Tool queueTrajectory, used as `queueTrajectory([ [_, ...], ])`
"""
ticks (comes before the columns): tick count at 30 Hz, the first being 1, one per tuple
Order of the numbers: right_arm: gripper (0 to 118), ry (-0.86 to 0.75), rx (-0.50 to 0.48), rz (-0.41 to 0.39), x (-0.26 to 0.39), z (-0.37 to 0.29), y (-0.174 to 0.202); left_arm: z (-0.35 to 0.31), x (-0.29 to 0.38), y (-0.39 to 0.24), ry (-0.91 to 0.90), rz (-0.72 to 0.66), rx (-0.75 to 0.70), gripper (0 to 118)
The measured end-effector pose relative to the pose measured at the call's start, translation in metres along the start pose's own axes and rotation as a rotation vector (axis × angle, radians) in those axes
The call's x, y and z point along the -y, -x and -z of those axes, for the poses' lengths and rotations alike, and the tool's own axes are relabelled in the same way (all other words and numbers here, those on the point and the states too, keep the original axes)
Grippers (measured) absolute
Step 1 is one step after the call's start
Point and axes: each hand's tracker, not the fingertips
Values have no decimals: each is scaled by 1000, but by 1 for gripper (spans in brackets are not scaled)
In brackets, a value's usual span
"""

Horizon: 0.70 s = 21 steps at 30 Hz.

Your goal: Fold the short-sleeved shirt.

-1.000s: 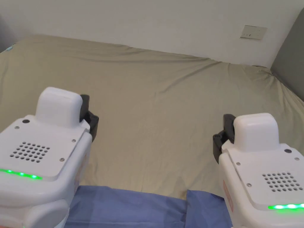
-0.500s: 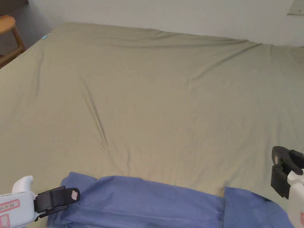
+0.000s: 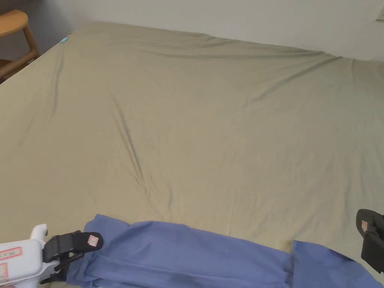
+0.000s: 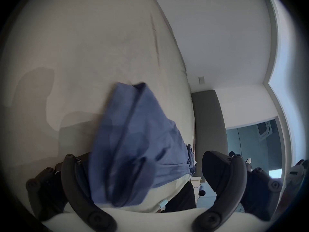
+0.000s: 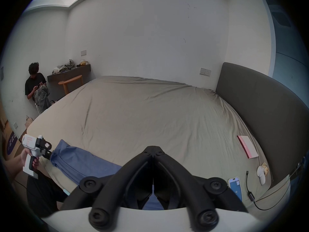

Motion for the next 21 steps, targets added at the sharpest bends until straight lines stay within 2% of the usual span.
queueTrajectory([
  [1,2,1,-12,7,-2,-1,1,7,0,-7,-4,20,0,100],
  [2,2,-2,-25,18,-4,-2,2,14,1,-6,25,-2,-35,64],
  [3,2,-3,-31,22,-6,-2,3,24,5,-6,46,-1,-147,14],
  [4,2,-4,-35,22,-8,-3,3,38,12,-3,70,45,-276,10],
  [6,2,-11,-31,10,-11,-5,6,29,9,3,7,22,-77,11],
  [7,2,-16,-25,-2,-12,-6,7,29,10,1,-3,19,-166,11],
  [9,2,-22,-22,-19,-13,-10,7,30,15,-8,-7,71,-185,10],
  [12,2,-27,-28,-26,-14,-12,6,17,18,-26,-35,244,-338,11],
  [14,2,-29,-24,-31,-15,-15,6,9,18,-42,-66,311,-363,10],
  [19,2,-41,-22,-27,-12,-20,2,-14,8,-64,-127,313,-375,11],
  [21,2,-43,-21,-26,-9,-21,0,-22,6,-71,-155,370,-405,10],
])
